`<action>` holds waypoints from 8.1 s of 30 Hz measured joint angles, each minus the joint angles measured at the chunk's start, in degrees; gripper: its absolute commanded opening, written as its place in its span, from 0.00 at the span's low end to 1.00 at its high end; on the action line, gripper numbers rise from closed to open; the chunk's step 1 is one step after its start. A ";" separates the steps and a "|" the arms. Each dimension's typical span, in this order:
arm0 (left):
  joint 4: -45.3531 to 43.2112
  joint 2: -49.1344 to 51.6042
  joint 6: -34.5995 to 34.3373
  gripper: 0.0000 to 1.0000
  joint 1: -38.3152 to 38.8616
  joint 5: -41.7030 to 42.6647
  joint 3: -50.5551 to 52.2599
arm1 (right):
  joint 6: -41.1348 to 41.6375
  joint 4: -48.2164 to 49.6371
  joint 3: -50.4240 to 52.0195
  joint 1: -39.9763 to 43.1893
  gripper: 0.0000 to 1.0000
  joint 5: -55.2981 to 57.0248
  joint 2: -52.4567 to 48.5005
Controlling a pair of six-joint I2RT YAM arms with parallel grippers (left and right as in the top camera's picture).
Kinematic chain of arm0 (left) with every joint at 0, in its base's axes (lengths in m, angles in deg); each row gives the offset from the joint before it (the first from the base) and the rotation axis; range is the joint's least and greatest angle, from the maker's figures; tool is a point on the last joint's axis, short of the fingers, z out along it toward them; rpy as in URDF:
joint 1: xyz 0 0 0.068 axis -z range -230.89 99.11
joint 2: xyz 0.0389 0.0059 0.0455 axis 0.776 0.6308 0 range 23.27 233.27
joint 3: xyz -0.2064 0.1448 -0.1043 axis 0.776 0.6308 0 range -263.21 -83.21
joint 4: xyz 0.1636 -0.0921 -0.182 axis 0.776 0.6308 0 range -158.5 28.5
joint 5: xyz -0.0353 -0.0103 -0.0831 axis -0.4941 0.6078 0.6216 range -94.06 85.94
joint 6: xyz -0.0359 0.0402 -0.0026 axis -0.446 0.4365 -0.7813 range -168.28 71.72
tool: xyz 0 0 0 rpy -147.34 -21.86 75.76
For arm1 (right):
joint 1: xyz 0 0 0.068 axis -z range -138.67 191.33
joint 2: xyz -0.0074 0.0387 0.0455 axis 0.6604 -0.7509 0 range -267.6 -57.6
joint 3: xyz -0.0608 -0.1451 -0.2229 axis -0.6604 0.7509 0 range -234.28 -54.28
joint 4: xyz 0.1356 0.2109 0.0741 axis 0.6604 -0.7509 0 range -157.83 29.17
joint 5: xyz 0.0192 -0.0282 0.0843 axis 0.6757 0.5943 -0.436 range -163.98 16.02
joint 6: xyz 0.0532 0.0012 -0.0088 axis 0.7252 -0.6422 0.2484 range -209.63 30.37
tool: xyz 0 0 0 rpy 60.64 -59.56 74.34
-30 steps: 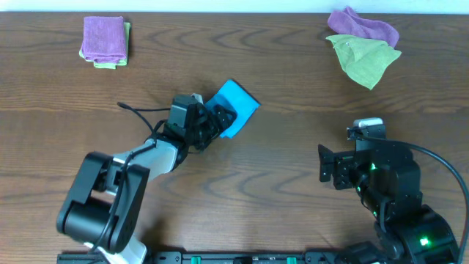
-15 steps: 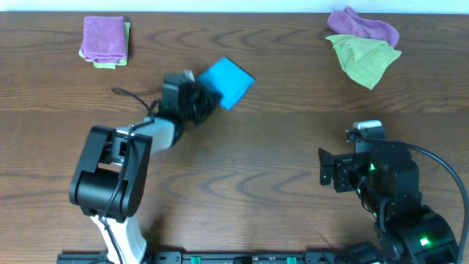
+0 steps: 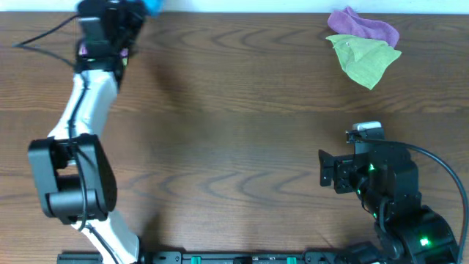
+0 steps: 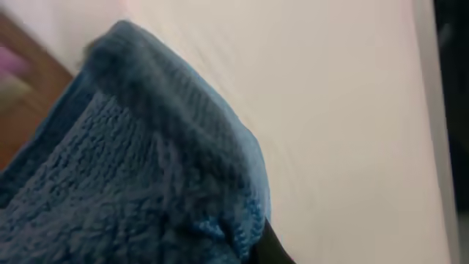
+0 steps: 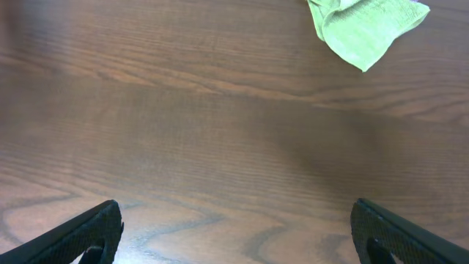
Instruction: Fold the cloth
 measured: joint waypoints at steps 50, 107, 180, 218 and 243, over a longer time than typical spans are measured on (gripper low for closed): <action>-3.08 13.05 25.24 0.05 -9.60 1.60 -0.04 | 5.35 1.88 0.00 0.00 0.99 -0.07 0.00; 34.73 -9.57 29.66 0.96 -12.87 17.31 -0.11 | 5.40 2.80 0.00 0.00 0.99 -0.92 -2.62; 39.26 -102.36 46.58 0.95 6.25 -29.59 61.46 | 5.40 2.78 -0.02 0.22 0.99 -1.05 -2.62; 37.53 -109.83 38.84 0.95 6.25 -30.29 75.95 | 5.42 2.78 -0.02 0.22 0.99 -1.07 -2.62; 37.48 -109.83 38.82 0.95 6.25 -30.32 75.95 | -4.87 12.17 6.12 14.67 0.99 5.64 7.08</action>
